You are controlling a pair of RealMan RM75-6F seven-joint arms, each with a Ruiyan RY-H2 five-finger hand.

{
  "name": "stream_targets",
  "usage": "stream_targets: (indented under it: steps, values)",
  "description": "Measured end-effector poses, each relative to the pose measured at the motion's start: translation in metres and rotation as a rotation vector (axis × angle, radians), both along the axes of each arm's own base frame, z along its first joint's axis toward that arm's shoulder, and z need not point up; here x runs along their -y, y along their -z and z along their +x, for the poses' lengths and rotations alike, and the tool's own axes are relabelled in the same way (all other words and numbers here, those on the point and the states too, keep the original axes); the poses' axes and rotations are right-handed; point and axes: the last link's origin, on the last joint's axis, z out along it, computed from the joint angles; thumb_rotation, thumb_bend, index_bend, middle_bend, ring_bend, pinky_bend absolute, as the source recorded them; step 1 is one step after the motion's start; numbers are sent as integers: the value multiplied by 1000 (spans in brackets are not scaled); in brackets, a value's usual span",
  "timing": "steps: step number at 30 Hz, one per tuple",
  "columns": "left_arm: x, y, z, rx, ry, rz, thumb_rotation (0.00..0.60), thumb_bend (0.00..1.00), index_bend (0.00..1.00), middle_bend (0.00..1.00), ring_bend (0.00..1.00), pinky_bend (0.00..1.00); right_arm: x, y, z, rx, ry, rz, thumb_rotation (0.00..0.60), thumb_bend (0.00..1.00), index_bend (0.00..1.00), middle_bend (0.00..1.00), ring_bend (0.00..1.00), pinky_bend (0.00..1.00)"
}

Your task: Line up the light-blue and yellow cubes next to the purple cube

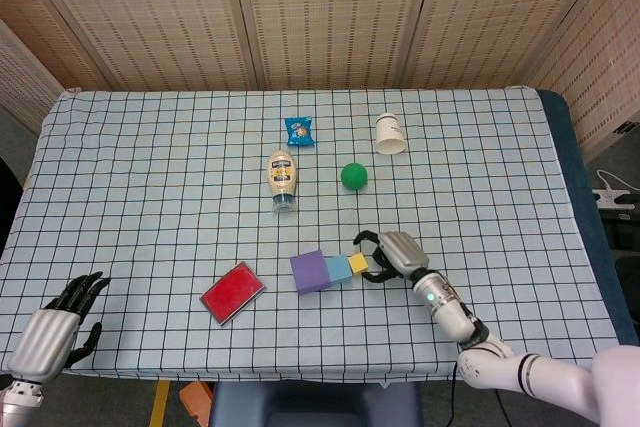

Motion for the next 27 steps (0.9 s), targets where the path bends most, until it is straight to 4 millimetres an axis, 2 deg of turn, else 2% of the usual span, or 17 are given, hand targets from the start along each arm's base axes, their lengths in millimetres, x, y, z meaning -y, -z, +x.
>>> stream_targets:
  steps: [4,10,16,27]
  values:
    - [0,-1,0,1,-1,6,600,517,122,72,87,401,0,-11,2,-17,-7,-30,600,145,337,933,837,918]
    - [0,2,1,-5,2,-5,600,518,122,73,86,401,0,-18,-4,-103,7,-82,600,293,431,938,838,918]
    - [0,0,1,-2,-1,2,600,516,122,73,87,401,-1,-13,-6,-107,54,-63,600,402,505,940,839,918]
    - [0,-1,0,2,0,3,600,517,123,73,86,400,-1,-2,-9,-66,97,5,600,448,512,941,839,918]
